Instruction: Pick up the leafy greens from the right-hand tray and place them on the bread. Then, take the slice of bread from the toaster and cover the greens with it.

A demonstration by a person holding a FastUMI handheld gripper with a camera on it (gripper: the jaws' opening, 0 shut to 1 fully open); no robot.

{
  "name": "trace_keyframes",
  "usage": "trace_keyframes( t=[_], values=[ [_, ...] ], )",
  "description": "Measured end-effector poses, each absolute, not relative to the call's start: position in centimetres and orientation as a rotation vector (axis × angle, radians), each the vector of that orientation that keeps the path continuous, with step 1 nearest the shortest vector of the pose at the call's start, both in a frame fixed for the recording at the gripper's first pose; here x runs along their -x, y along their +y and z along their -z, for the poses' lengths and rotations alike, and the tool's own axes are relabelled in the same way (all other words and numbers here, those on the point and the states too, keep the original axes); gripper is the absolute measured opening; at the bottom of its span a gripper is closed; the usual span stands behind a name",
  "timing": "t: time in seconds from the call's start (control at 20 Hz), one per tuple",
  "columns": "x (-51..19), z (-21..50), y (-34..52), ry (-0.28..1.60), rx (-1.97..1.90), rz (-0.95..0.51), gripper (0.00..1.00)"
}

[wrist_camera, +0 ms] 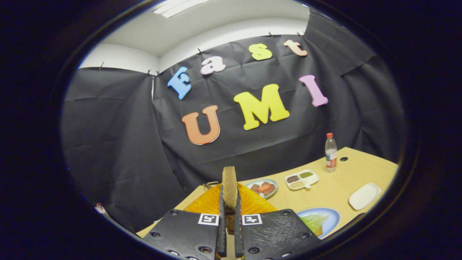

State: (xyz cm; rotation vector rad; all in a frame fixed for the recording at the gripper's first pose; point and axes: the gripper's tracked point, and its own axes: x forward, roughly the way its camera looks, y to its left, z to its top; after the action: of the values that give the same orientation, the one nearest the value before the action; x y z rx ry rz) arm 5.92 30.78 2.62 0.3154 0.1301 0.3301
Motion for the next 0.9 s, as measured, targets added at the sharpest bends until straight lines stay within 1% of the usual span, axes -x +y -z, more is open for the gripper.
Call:
trace_keyframes(
  t=[0.2, 0.4, 0.6, 0.9],
  values=[
    [-6.7, 0.8, 26.4, 0.156, -0.288, -0.267, 0.08],
    [-8.1, 6.1, 24.5, 0.245, -0.273, -0.229, 0.09],
    [-9.2, 10.4, 24.8, 0.338, -0.315, -0.237, 0.09],
    [-10.2, 14.0, 24.5, 0.423, -0.4, -0.248, 0.09]
  ],
)
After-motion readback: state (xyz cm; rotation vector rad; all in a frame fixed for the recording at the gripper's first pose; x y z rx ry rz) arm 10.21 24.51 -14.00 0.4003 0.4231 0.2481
